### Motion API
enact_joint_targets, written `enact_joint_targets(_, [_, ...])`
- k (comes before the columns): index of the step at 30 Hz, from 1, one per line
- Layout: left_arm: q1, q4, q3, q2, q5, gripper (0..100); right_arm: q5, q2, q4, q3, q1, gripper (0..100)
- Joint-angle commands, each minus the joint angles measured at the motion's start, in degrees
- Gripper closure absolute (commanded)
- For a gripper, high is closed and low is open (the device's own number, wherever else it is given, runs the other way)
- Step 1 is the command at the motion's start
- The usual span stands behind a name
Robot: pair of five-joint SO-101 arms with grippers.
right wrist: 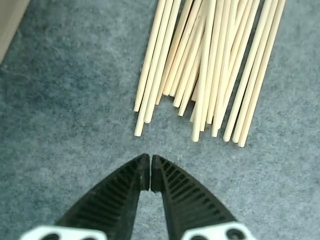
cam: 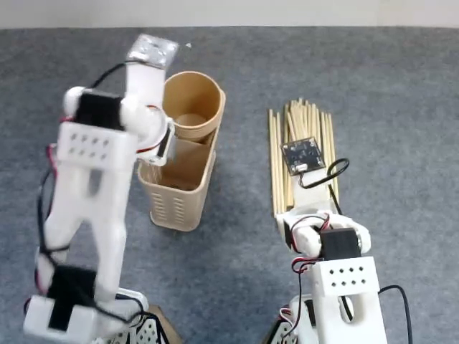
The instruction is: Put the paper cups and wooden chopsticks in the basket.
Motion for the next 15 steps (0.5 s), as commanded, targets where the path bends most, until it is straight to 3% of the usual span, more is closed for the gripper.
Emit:
enact_joint_targets(1, [-1.98, 0.26, -6.02, -9.63, 0.0, 84, 0.35, -0.57, -0.57, -0.22, 0.57, 97.2])
enact_joint_targets(8, [-11.74, -0.35, -2.68, -25.45, -0.26, 84, 1.49, -0.48, -0.57, -0.92, 4.26, 97.2])
enact_joint_targets(11, [-11.65, -4.13, 9.63, -38.55, -2.99, 84, 6.77, 0.4, -1.45, -7.52, 10.15, 96.8])
enact_joint_targets(15, [-12.0, -15.21, 35.38, -55.43, -7.21, 84, 8.26, 9.19, -1.27, -16.04, 16.31, 96.7])
